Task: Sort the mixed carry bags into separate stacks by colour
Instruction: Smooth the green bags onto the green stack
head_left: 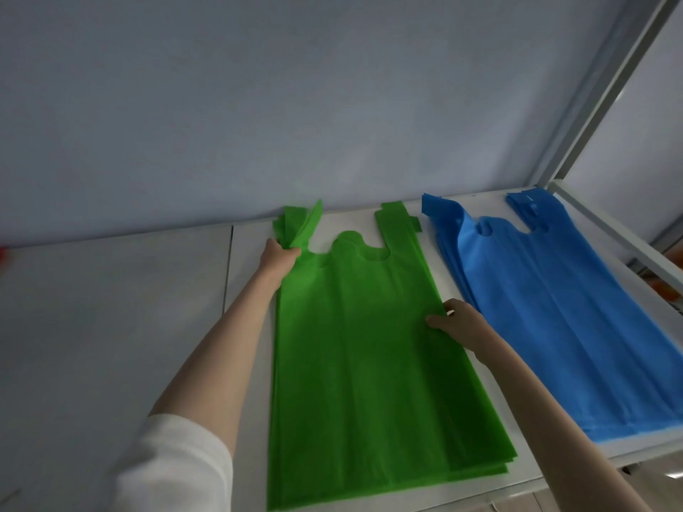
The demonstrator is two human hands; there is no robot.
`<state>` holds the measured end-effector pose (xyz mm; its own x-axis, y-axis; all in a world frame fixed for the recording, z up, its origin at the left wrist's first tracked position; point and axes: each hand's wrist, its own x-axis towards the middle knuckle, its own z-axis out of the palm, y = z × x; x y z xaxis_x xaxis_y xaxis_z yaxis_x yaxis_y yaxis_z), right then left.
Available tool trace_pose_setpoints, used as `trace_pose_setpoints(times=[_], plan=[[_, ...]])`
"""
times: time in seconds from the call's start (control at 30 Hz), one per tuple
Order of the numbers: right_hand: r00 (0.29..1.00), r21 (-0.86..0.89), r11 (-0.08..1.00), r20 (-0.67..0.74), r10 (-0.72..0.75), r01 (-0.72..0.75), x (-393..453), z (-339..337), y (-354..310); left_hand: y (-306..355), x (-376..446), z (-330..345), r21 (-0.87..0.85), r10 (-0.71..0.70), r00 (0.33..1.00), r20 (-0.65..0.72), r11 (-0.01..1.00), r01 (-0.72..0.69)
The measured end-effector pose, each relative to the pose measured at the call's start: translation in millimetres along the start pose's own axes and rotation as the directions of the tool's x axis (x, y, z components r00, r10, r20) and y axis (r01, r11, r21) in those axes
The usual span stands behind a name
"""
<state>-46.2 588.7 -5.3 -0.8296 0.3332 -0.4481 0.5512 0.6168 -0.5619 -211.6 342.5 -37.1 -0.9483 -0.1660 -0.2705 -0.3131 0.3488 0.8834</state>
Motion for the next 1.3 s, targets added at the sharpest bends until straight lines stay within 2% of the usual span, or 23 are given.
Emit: trace_pose_setpoints(times=[0.2,0.3,0.47,0.63,0.77,0.83,0.93,1.07,1.17,1.3], plan=[[1.000,0.007,1.000,0.023,0.009,-0.010,0,-1,-2,9,-2,2,0.306,-0.042,0.992,-0.118,0.949,0.077],[1.000,-0.004,1.000,0.024,0.017,-0.017,0,-2,-2,2,-3,-2,0.397,-0.075,0.985,-0.156,0.908,0.132],[1.000,-0.043,0.999,0.029,0.010,-0.009,-1,-3,-7,-4,-4,-7,0.436,-0.046,0.998,-0.050,0.898,0.064],[0.999,-0.046,0.999,0.043,0.008,-0.006,1,-1,-5,0,-14,-9,0.449,-0.027,0.999,-0.040,0.892,0.042],[1.000,-0.042,0.999,0.028,-0.003,0.004,2,-1,-1,9,-28,0,0.574,0.107,0.987,-0.122,0.818,-0.018],[0.999,0.002,1.000,0.051,0.002,-0.002,2,-3,2,14,-30,9,0.613,0.173,0.983,-0.061,0.784,-0.100],[0.996,0.069,0.997,0.088,0.010,-0.016,2,-4,5,16,-29,18,0.659,0.147,0.989,0.020,0.742,-0.124],[0.998,0.053,0.996,-0.001,-0.065,0.065,1,0,12,13,-31,19,0.661,0.186,0.982,0.016,0.735,-0.150],[0.997,0.045,0.996,-0.007,-0.073,0.073,-3,-2,20,11,-37,10,0.629,0.181,0.980,-0.079,0.772,-0.091],[0.998,0.026,0.997,0.012,-0.067,0.067,-8,-6,36,2,-58,-1,0.627,-0.003,0.997,-0.076,0.777,0.050]])
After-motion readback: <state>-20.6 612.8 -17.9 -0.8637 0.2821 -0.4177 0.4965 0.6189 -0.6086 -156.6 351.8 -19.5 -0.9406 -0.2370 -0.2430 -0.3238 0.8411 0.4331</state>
